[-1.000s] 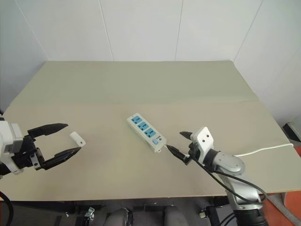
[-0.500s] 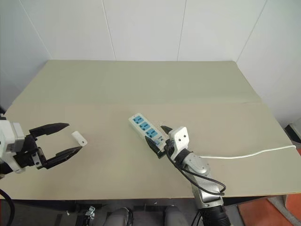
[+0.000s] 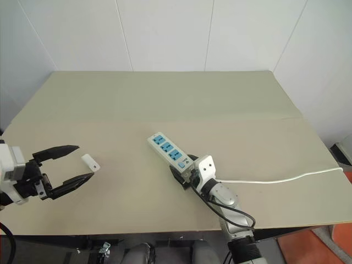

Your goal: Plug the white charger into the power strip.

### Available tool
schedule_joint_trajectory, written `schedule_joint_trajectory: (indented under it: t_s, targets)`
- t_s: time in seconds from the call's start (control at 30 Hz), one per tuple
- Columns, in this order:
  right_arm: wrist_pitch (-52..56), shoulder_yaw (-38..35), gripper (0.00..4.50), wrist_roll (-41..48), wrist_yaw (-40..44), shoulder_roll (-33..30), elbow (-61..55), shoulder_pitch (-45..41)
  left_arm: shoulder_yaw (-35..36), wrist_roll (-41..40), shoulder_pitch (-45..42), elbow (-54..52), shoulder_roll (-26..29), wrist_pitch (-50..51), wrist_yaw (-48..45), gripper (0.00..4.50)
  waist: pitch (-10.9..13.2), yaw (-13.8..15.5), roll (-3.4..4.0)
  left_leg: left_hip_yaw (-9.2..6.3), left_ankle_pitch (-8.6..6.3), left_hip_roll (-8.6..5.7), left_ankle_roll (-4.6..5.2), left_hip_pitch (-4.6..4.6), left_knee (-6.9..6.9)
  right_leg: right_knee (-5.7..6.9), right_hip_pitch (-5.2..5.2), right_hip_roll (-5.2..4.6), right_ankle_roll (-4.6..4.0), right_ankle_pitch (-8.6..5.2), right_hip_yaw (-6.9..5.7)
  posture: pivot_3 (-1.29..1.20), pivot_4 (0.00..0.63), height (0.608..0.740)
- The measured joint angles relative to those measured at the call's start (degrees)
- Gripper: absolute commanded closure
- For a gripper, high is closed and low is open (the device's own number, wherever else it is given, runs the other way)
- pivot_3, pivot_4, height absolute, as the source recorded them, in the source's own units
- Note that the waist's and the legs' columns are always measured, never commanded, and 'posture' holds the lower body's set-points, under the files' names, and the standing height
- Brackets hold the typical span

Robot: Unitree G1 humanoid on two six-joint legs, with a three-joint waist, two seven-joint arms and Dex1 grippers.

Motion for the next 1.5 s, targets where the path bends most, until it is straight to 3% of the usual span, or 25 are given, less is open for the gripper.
schedule_joint_trajectory:
  t_s: [0.23,0.4,0.77,1.2,1.5]
  targets:
    - [-2.36,0.92,0.04,-0.63,1.95,0.36,3.43,-1.57,0.01,0.08,0.03,0.12,0.01,-0.30,-0.07,0.00,-0.06,-0.44,-0.10,0.00,0.00,0.04,0.00,0.15,0.00,0.02,0.12,0.03,-0.01,0.00,0.01,0.00,0.150,0.740]
    - [-2.36,1.22,1.07,-0.56,4.41,-0.12,5.70,-3.31,0.15,0.11,0.07,0.12,0.21,-0.36,-0.08,0.00,-0.15,-1.17,-0.22,0.00,0.00,0.09,0.00,0.26,0.00,0.03,0.19,0.08,-0.05,0.03,0.01,0.00,0.150,0.740]
    - [-2.89,0.59,1.08,0.94,6.79,-0.44,7.81,-4.81,0.51,-0.04,0.02,-0.05,1.57,0.23,0.33,0.00,-0.20,-1.13,-0.26,0.03,0.01,0.22,-0.01,0.40,0.00,0.05,0.23,0.29,-0.18,0.11,0.09,0.00,0.150,0.740]
    - [-0.09,2.57,1.08,8.43,30.04,-12.25,2.30,-4.91,0.50,-0.25,-2.12,-0.01,3.60,1.76,0.35,0.00,-0.01,-0.90,-0.08,-0.04,0.00,0.14,-0.01,-0.10,-0.05,-0.02,-0.13,0.18,-0.15,0.09,0.01,0.00,0.150,0.740]
    - [-10.67,5.04,1.08,6.39,38.50,-10.75,14.29,-10.39,-0.48,-1.33,-4.93,1.50,6.32,2.57,-2.39,0.00,-0.01,-1.11,-0.07,-0.02,0.00,0.16,-0.01,0.10,-0.05,0.00,0.00,0.27,-0.15,0.09,0.02,0.00,0.150,0.740]
